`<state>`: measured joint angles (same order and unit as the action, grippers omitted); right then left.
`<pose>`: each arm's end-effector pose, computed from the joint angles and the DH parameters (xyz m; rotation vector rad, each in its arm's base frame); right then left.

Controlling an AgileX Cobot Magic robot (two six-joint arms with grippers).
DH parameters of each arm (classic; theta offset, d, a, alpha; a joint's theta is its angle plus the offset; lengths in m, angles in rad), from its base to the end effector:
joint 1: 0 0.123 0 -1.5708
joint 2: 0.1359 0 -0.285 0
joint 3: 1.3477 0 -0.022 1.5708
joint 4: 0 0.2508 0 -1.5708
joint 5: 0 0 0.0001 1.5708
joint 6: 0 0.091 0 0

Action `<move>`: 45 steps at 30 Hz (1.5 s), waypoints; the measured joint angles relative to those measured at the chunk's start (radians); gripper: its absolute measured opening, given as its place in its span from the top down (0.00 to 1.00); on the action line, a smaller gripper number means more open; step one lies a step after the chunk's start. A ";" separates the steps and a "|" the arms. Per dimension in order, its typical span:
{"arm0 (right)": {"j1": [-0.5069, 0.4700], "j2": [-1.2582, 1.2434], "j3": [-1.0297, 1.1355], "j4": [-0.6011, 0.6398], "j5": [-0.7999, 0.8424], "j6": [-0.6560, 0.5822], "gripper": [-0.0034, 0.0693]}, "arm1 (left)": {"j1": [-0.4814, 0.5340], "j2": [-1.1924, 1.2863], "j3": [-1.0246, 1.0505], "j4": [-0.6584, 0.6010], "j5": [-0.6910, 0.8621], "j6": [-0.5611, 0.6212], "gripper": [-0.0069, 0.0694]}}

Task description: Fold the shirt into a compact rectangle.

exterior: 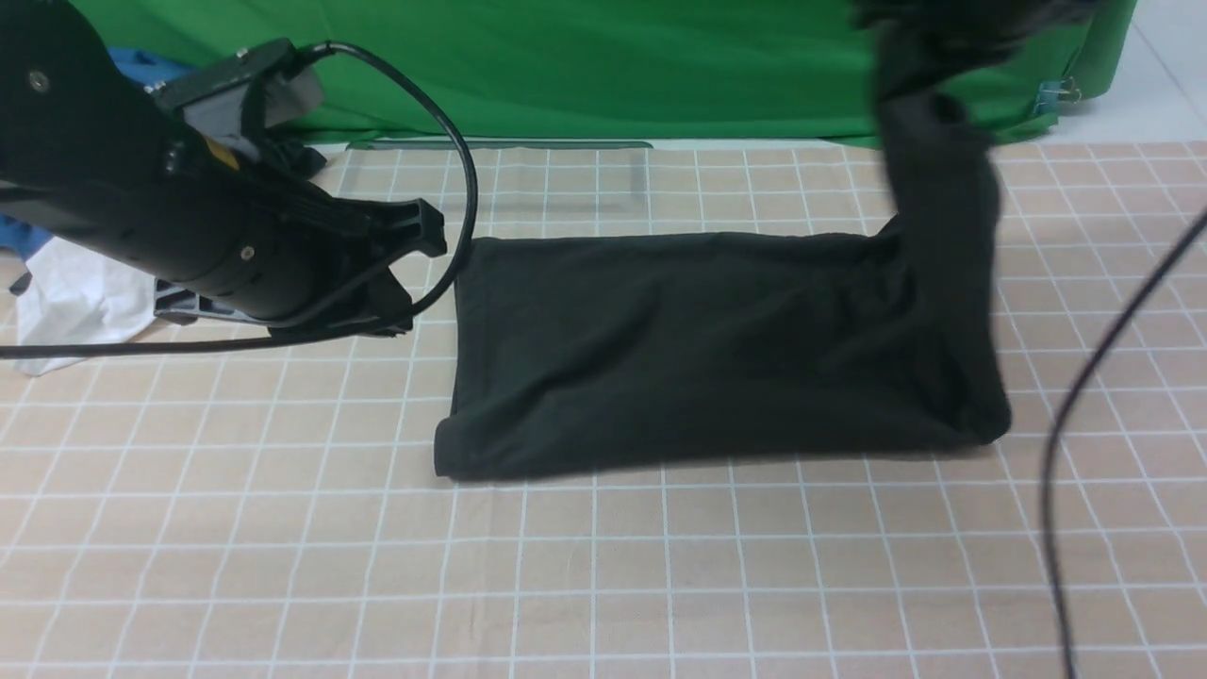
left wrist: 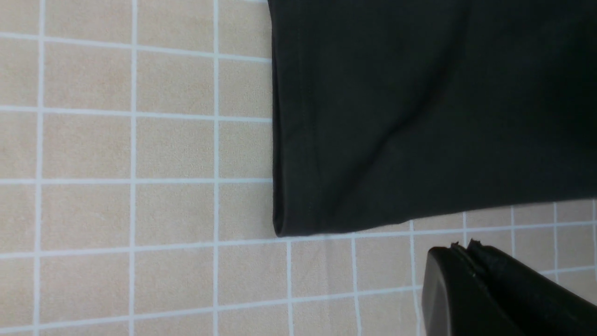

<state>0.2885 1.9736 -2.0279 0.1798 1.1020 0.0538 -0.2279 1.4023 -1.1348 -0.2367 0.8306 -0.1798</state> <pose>0.4208 0.1400 0.3515 -0.2593 2.5344 0.3707 0.2789 -0.0809 0.3092 -0.0804 2.6047 -0.4339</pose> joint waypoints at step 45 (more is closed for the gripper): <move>0.294 0.306 0.000 0.338 -0.315 -0.114 0.52 | 0.000 0.000 0.000 -0.015 -0.003 -0.023 0.89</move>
<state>0.5821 2.2794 -2.0279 0.5181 0.7867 -0.0599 -0.2279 1.4023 -1.1348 -0.2516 0.8279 -0.2024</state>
